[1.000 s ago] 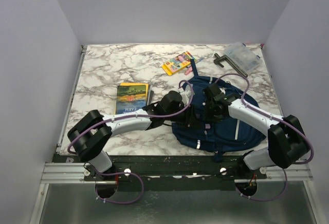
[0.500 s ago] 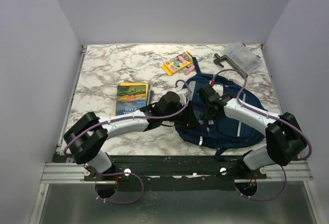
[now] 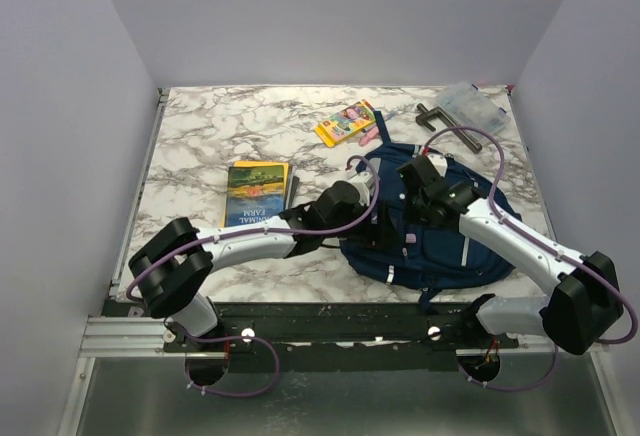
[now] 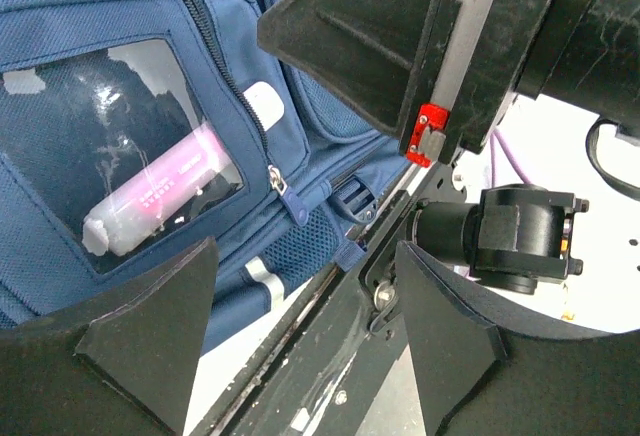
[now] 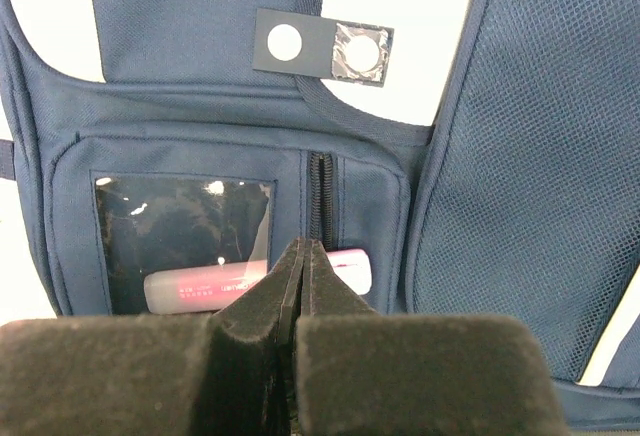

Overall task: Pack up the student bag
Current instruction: Adjust the stationery in the student bag, then pick up the stationery from the center of the board.

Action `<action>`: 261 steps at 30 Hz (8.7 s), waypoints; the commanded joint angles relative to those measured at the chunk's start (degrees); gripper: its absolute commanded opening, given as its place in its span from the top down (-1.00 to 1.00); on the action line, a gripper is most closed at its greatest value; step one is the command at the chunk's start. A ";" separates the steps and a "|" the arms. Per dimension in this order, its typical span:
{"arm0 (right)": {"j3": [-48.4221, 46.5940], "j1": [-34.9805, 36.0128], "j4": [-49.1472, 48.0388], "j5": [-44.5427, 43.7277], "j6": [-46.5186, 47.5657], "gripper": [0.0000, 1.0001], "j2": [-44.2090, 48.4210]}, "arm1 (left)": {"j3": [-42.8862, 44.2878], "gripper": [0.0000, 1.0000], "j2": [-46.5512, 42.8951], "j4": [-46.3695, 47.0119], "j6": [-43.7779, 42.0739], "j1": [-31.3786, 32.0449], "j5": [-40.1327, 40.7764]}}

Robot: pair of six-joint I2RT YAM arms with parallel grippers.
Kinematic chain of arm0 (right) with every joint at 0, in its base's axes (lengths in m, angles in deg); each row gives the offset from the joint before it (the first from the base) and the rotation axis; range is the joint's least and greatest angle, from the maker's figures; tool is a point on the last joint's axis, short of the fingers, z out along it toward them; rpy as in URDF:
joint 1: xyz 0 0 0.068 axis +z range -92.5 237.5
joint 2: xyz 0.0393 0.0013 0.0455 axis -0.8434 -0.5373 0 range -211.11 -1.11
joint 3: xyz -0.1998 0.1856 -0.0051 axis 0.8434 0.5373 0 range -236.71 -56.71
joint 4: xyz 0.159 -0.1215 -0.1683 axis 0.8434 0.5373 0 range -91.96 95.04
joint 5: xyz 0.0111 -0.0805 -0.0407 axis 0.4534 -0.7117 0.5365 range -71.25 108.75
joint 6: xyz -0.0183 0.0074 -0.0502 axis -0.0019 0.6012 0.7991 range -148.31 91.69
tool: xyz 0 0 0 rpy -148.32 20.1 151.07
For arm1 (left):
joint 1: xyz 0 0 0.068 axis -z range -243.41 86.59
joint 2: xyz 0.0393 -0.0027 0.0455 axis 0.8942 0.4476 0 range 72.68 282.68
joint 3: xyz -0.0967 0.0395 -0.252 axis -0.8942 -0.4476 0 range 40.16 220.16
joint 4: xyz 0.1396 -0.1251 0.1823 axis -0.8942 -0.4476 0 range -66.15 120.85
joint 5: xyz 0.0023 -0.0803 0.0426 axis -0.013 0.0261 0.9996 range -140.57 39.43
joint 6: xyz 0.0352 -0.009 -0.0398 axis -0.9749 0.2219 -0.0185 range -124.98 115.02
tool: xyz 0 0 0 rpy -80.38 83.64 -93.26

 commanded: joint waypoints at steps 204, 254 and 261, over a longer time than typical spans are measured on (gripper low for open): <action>-0.19 0.97 -8.38 6.37 -2.48 -0.48 12.19 | -3.29 -0.80 -28.68 -28.00 -10.54 -18.71 2.17; -73.53 -8.27 -3.03 -13.97 -1.26 -0.44 -74.70 | -3.25 -0.87 -41.74 -33.60 -26.40 -20.19 0.43; -68.30 -8.27 -2.63 -14.03 -3.58 0.06 -72.86 | -3.49 -0.87 -42.34 -33.40 -26.22 -20.28 0.16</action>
